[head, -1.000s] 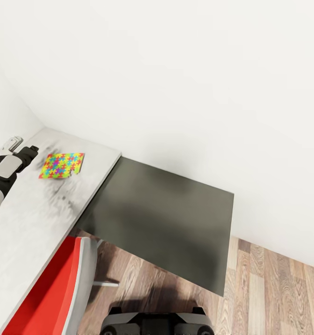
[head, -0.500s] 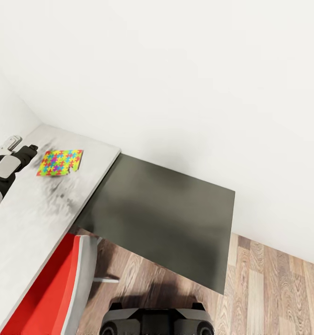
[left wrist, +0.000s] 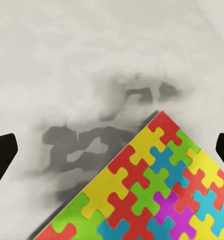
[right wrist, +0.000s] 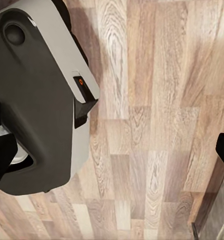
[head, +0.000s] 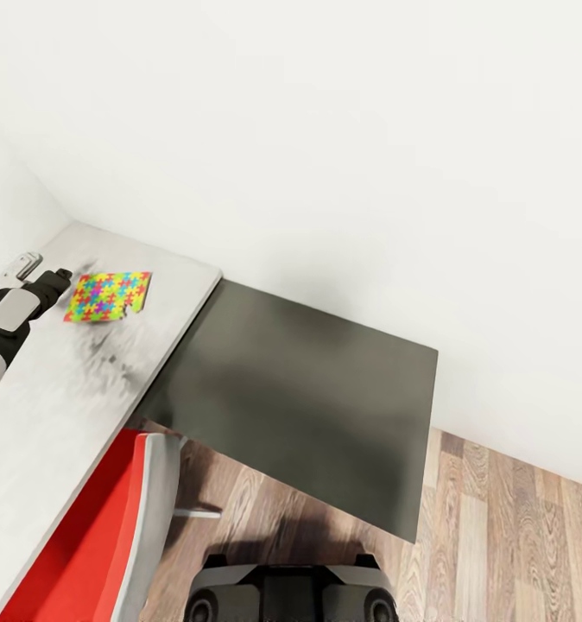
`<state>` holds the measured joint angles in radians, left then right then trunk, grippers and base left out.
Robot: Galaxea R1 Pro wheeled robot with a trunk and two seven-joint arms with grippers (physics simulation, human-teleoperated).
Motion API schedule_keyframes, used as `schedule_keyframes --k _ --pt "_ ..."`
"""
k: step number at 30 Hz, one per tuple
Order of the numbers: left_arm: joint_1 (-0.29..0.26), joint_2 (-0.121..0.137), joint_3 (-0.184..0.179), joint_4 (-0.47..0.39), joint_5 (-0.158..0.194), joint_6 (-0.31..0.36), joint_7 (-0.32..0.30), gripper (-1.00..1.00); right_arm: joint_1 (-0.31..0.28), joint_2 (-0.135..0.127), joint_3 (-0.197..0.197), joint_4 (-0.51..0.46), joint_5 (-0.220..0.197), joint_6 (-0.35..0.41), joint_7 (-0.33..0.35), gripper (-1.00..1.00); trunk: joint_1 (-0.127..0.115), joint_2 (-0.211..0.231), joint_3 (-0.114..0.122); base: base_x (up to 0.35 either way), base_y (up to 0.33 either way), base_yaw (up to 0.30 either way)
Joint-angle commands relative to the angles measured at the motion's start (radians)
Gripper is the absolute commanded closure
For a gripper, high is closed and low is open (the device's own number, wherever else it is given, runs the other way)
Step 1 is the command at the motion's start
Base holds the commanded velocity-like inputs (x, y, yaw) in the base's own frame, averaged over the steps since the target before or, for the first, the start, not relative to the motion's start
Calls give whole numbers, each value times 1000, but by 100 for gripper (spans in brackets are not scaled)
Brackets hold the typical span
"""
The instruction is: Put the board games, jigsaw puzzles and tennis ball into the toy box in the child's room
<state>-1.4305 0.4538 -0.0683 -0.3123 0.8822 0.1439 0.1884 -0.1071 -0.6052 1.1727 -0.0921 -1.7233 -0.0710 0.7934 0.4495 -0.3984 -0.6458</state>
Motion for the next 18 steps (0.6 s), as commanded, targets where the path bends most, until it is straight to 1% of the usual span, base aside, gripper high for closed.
schedule_keyframes --k 1,18 --pt "0 1 -7 -2 8 3 7 -100 0 -1 8 -1 -4 -7 1 -100 0 -2 -3 0 0 0" --pt "7 0 -7 -1 8 3 7 -100 0 -1 8 4 -4 -6 1 -100 0 -2 -29 0 0 0"
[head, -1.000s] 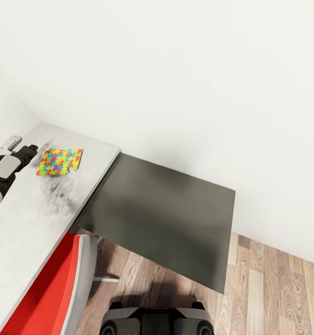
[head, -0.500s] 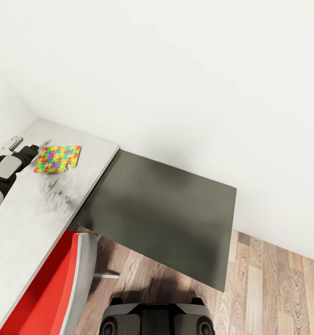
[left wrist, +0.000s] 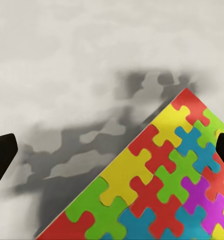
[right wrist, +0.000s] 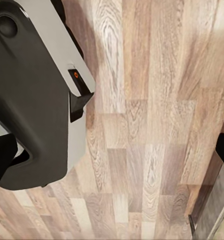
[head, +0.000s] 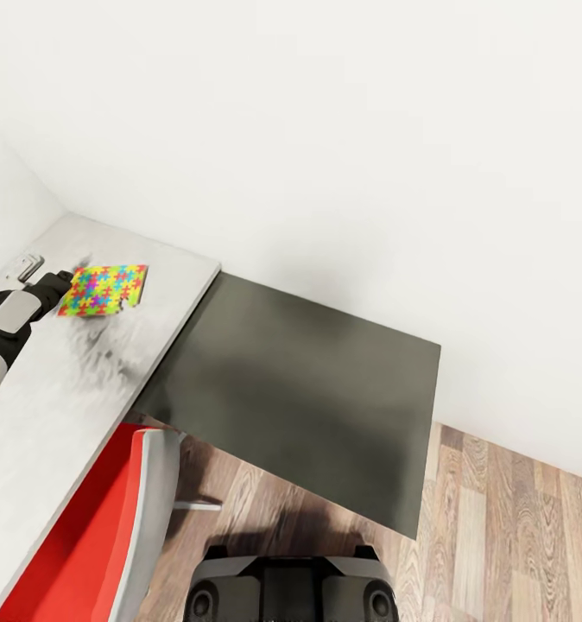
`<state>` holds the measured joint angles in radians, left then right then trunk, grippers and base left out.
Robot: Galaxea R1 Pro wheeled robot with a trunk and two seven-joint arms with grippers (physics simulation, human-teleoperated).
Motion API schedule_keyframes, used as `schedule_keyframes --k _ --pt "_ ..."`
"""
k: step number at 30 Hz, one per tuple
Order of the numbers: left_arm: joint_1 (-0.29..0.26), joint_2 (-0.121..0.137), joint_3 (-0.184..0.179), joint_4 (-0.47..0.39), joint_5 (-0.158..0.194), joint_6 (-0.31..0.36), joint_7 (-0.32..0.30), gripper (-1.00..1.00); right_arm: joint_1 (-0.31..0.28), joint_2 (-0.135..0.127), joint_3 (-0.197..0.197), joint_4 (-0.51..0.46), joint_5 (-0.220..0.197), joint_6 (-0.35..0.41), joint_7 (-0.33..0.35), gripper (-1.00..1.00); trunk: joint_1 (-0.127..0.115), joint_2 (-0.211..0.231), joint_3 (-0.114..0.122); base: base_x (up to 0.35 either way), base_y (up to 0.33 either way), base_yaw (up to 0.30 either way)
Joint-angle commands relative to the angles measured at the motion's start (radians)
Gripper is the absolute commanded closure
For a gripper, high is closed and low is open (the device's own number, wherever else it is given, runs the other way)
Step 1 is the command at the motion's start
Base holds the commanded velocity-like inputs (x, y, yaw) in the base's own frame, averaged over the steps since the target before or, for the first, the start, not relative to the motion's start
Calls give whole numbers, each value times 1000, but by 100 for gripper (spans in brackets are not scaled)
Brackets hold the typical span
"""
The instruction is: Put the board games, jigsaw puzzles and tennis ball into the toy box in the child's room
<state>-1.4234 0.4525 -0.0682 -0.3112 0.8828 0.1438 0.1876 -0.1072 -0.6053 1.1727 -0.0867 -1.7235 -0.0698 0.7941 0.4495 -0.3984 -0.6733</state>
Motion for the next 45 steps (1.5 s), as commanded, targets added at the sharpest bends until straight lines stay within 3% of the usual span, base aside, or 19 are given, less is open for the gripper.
schedule_keyframes --k 1,23,45 --pt "0 1 -7 -2 7 3 7 -100 0 -1 8 -1 -4 -7 0 -100 1 -2 -2 0 0 0" --pt "1 -1 -7 0 12 3 7 -100 0 -4 8 1 -5 -6 -1 -100 1 -2 -11 0 0 -12" --pt "1 -5 -8 0 17 3 7 -100 0 -14 8 2 -7 -5 3 -100 1 -2 -34 0 0 -124"
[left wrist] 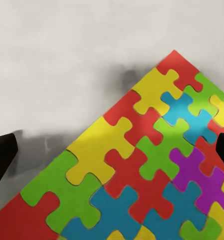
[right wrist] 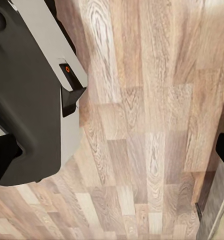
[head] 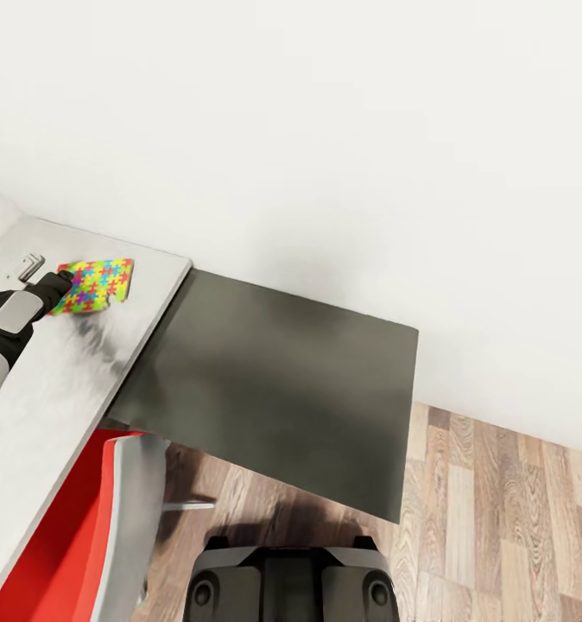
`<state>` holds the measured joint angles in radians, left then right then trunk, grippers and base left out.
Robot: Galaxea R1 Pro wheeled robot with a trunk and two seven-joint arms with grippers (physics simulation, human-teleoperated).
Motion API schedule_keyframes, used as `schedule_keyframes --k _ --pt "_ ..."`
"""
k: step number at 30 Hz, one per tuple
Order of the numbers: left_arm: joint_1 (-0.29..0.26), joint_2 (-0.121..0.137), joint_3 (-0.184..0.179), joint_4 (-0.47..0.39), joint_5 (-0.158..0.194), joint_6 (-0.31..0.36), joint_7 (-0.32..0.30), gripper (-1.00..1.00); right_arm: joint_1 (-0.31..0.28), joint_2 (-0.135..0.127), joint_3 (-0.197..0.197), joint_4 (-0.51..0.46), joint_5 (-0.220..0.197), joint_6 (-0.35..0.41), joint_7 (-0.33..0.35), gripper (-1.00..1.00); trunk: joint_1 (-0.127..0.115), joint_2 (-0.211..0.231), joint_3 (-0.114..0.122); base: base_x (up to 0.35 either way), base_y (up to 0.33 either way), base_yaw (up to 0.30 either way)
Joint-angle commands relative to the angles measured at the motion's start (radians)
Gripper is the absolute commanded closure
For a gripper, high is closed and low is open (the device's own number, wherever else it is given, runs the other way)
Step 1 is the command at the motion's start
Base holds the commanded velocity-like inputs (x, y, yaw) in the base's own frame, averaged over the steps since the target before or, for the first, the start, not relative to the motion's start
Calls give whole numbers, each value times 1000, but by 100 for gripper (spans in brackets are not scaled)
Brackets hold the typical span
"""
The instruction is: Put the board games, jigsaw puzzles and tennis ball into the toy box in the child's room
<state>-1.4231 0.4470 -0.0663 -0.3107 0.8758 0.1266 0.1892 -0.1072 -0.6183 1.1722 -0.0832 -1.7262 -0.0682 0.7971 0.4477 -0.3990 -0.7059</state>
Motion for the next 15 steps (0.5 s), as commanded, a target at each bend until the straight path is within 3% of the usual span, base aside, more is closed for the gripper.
schedule_keyframes --k 1,15 --pt "1 0 -10 -1 24 21 6 -100 0 -1 9 -1 -4 -7 0 -100 2 -1 -2 0 0 -53" --pt "1 -1 -10 -1 26 21 6 -100 0 -2 8 4 -4 -6 1 -100 2 -1 -5 0 0 -19"
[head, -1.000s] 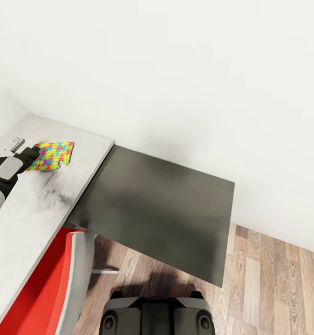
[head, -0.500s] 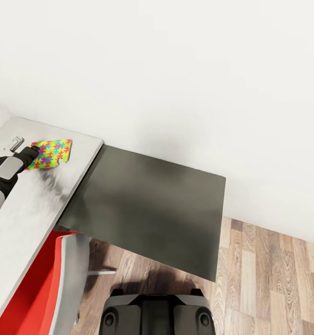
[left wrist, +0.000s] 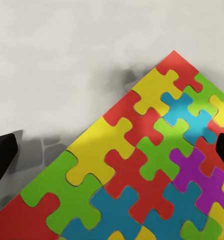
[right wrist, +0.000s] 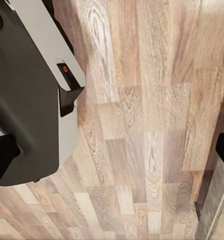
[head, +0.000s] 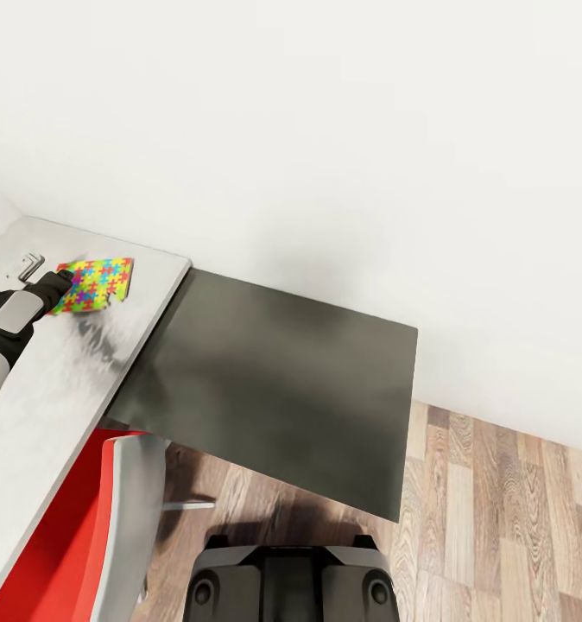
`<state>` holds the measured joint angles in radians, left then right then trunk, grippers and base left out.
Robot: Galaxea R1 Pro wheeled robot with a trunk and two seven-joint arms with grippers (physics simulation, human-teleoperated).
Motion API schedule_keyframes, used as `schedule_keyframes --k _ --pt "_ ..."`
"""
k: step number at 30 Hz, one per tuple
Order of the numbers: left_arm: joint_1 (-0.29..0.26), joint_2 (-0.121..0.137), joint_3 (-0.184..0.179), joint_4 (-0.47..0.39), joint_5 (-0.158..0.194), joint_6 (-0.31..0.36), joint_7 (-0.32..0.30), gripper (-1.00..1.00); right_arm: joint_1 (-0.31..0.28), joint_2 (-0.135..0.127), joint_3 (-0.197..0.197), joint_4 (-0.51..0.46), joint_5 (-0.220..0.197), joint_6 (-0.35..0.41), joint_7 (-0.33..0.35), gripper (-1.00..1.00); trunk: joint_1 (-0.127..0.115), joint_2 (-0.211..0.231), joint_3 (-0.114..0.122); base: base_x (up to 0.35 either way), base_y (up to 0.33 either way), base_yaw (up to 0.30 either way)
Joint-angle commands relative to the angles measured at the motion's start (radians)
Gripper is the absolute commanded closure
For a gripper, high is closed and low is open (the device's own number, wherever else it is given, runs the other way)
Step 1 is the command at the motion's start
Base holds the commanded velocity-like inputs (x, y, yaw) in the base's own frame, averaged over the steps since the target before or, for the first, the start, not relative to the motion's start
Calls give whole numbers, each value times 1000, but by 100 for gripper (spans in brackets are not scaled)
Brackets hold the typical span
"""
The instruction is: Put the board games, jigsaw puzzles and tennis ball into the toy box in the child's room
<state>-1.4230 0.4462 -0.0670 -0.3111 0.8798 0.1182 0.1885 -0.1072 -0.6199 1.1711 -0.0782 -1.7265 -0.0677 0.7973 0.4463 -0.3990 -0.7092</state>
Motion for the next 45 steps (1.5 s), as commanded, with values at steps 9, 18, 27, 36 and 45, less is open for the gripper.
schedule_keyframes --k 9,18,27,36,45 --pt "1 0 -10 0 23 29 6 -100 0 -1 9 0 -5 -7 1 -100 4 -1 -4 0 0 -4" --pt "-2 -2 -10 0 24 30 6 -100 0 -1 9 0 -5 -7 0 -100 4 -1 -14 0 0 -32" --pt "-15 -8 -10 -1 24 33 6 -100 0 -1 9 1 -5 -7 0 -100 4 -1 -27 0 0 -10" --pt "-33 -56 -12 -12 19 40 6 -100 0 -1 9 2 -5 -7 -1 -100 4 -1 -32 0 0 -2" --pt "-71 -65 -12 -15 16 45 15 -100 0 -1 9 1 -5 -7 -1 -100 4 -1 -33 0 0 0"
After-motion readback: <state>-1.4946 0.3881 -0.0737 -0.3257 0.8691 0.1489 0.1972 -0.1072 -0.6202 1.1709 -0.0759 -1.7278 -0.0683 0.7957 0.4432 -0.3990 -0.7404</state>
